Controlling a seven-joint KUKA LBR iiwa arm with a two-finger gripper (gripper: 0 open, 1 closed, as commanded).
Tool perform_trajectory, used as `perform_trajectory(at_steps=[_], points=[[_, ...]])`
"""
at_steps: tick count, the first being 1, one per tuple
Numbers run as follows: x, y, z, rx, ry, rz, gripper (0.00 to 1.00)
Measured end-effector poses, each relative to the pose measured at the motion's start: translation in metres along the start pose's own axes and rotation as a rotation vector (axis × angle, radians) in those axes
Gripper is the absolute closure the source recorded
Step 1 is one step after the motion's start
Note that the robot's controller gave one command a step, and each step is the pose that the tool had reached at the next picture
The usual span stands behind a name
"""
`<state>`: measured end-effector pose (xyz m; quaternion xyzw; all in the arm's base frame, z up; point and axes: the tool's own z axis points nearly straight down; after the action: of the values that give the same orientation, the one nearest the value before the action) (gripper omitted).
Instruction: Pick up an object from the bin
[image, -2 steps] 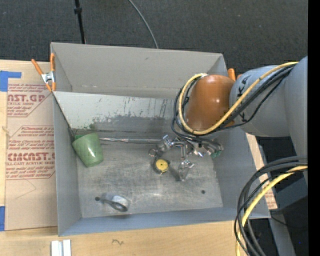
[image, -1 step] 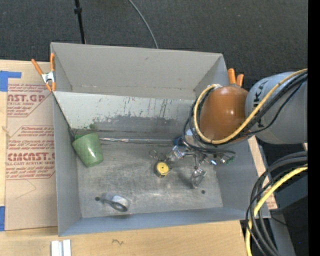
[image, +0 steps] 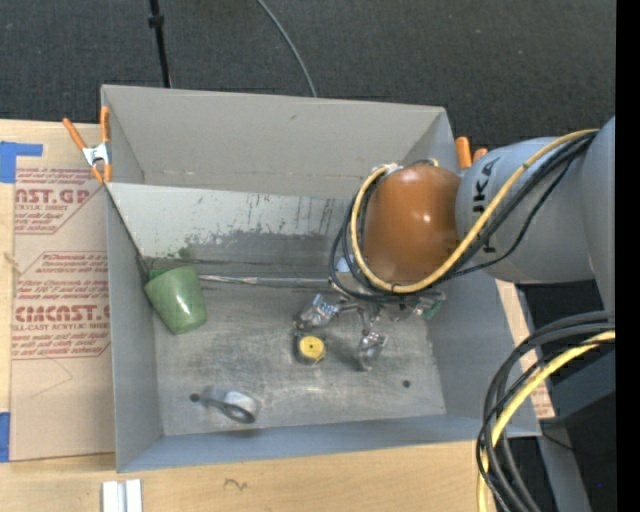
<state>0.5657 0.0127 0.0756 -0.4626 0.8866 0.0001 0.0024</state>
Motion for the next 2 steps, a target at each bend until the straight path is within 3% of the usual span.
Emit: perform_trajectory(at_steps=[1, 2], points=[[-0.0227, 0.0348, 0.001, 0.0, 0.001, -0.153, 0.0], [-0.0222, 0.0332, -0.0008, 0.002, 0.003, -0.151, 1.0]])
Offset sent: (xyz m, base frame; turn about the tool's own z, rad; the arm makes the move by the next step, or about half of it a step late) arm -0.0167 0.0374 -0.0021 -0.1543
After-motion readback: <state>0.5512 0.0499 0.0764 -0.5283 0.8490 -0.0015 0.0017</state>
